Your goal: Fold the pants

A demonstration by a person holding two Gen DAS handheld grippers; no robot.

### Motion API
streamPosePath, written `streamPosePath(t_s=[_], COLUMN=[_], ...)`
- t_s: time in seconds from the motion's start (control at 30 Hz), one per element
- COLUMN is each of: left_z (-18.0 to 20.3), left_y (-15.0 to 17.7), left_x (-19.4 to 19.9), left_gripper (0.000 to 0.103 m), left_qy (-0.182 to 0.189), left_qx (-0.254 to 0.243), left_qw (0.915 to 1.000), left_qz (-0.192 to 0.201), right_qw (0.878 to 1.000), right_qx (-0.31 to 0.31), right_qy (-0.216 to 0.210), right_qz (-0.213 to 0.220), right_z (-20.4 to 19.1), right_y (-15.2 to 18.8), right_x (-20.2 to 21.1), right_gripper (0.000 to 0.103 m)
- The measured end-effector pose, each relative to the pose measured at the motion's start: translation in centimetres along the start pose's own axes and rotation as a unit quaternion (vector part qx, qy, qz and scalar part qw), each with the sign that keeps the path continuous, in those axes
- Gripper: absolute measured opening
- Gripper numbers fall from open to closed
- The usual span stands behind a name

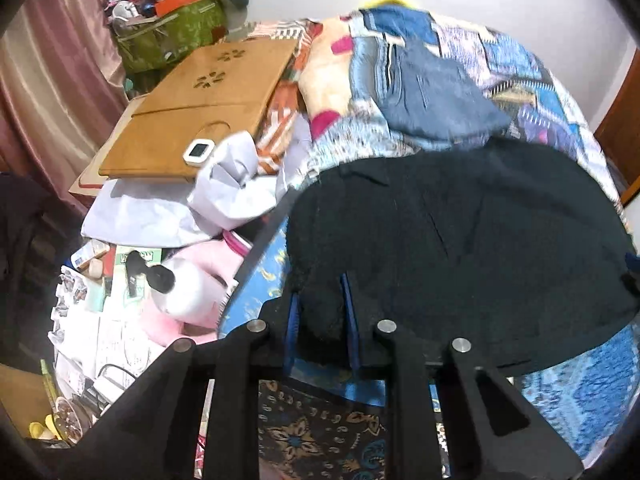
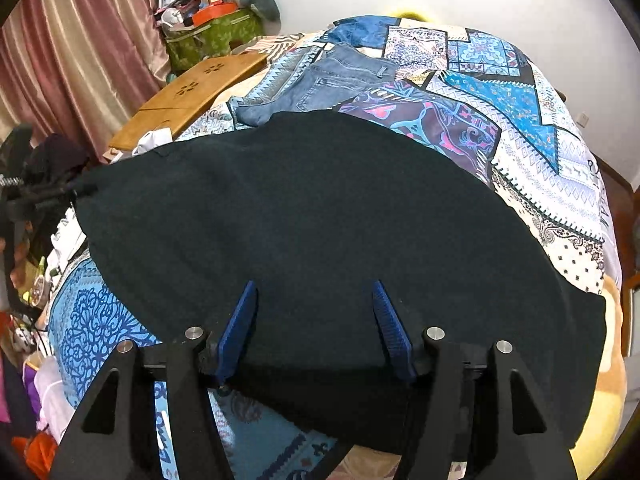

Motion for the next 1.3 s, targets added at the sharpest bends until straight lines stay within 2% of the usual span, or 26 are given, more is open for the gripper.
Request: streamPosePath(t_s=[0.1,0.23,0.27,0.43,0.53,0.67,0.77,0.83,0.87,0.93,1.03,1.17,1.3], left_z=[-0.6,0.3,0.5,1.2,0.9,0.0,-0.4,0.1,0.5,2.4,6.1,12.0,16.9], left_y=[0.5,4.1,4.7,5.1,4.8,4.2,2.8,1.0,0.3,-2.0,-4.2,-4.8,-2.2], left_x=[-0.7,-4.3,-4.7,-4.8,-4.6,-3.3,-1.6,-0.1,0.5,2.2,3.5,3.4,1.6], left_gripper=[0.021,0.022,0.023,0.023,0.03,0.036,0.04,0.055,0.059,0.073,0.083,0.084,0.084], left_qy=[-0.003,0.017,0.018,0.0,-0.002,-0.011,-0.008,0.002,0.006,0.024,0.048,0.081,0.09], left_qx=[-0.003,-0.008,-0.01,-0.026,-0.03,-0.038,-0.034,-0.03,-0.029,-0.034,-0.048,-0.084,-0.138], left_qw=[0.9999,0.9974,0.9971,0.9979,0.9979,0.998,0.9987,0.9994,0.9995,0.9988,0.9963,0.9923,0.9864], left_qz=[-0.011,-0.07,-0.074,-0.059,-0.057,-0.049,-0.037,-0.017,-0.007,0.027,0.053,0.041,0.005], right_qw=[1.0,1.0,1.0,0.999,0.999,1.0,1.0,1.0,1.0,1.0,1.0,0.999,0.996], right_qx=[-0.006,-0.011,-0.013,-0.003,-0.008,-0.011,-0.005,-0.012,-0.008,0.01,0.009,-0.025,-0.073], right_qy=[-0.005,-0.003,-0.006,-0.007,-0.001,0.0,-0.008,-0.022,-0.025,-0.018,-0.021,-0.037,-0.03], right_qz=[0.001,-0.005,-0.002,0.046,0.042,-0.014,-0.003,-0.001,-0.001,-0.002,0.001,0.011,0.046], right_z=[0.0,-0.6,-0.7,-1.8,-1.8,-1.5,-2.0,-2.3,-2.5,-3.0,-3.5,-2.7,-0.4], right_y=[0.3,0.1,-0.3,-4.4,-5.9,-4.4,-3.5,-2.8,-2.2,-1.2,-0.1,0.6,1.8], right_x=[0.2,0.3,0.4,0.8,-1.0,-4.6,-3.8,-3.1,-2.8,-2.2,-1.2,0.5,3.3], right_gripper=[0.057,0.057,0.057,0.057,0.057,0.058,0.06,0.061,0.062,0.063,0.064,0.064,0.064])
Point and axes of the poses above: each gripper's, at about its wrist camera, not at the fingertips, and x roughly against the way its jaws point, z to its right, y to its underside, the point moved 8 cm from there along -x, roughly the way its jaws point, and after that the axes turned 13 degrees about -y, right-handed, at the moved point
